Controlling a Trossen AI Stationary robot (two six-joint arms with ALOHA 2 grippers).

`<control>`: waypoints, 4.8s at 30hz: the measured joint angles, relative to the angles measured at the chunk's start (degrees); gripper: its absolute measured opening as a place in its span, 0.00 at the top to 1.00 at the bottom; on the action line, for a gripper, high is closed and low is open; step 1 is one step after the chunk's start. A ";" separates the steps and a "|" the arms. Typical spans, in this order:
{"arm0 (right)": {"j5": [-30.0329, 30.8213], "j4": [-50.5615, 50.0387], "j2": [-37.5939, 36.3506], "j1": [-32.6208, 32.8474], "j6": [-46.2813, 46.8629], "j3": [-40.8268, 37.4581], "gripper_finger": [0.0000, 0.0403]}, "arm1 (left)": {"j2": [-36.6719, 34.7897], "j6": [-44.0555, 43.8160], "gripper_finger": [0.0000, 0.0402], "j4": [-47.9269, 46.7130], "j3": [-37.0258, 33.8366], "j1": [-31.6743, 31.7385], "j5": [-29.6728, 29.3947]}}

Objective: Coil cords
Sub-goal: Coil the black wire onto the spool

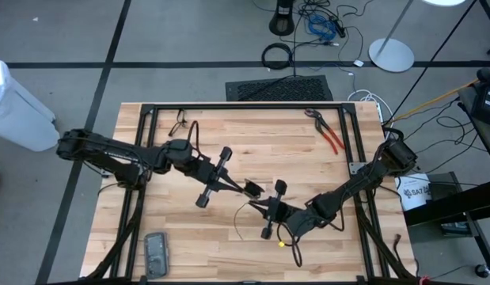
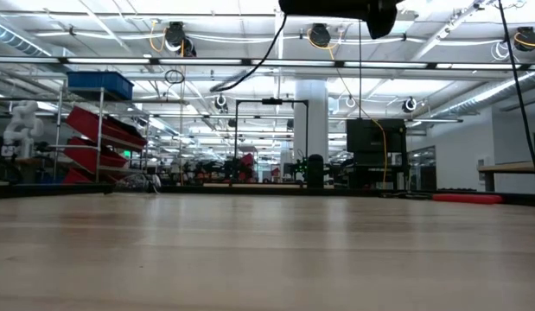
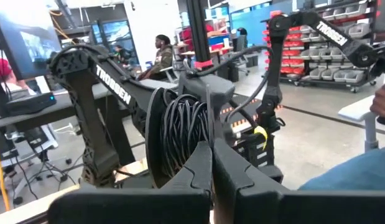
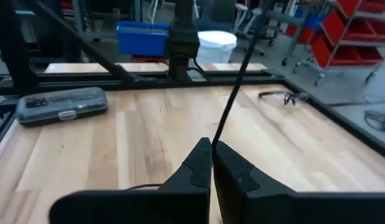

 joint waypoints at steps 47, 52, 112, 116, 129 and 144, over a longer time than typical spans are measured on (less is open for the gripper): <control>2.67 -46.65 -0.64 7.50 10.67 23.56 1.00 | -8.90 -0.11 1.00 -30.22 0.09 -0.02 -3.82; 3.99 -44.77 -0.64 5.96 6.52 23.56 1.00 | -8.71 -0.14 1.00 -31.63 0.09 -0.02 -1.25; -30.39 -15.50 -0.57 -12.33 -44.41 23.56 1.00 | -7.86 2.03 1.00 -29.40 0.02 -2.43 8.52; -34.96 -15.43 -0.57 -13.38 -41.11 23.56 1.00 | -7.83 2.03 1.00 -29.08 0.02 -2.43 9.98; -44.23 -16.41 -0.57 -16.77 -31.71 23.56 0.95 | -2.26 3.48 1.00 -21.88 0.04 -2.54 15.24; -48.53 -20.13 -0.57 -18.27 -21.48 23.58 0.79 | -1.61 4.90 1.00 -18.55 0.04 -2.56 15.49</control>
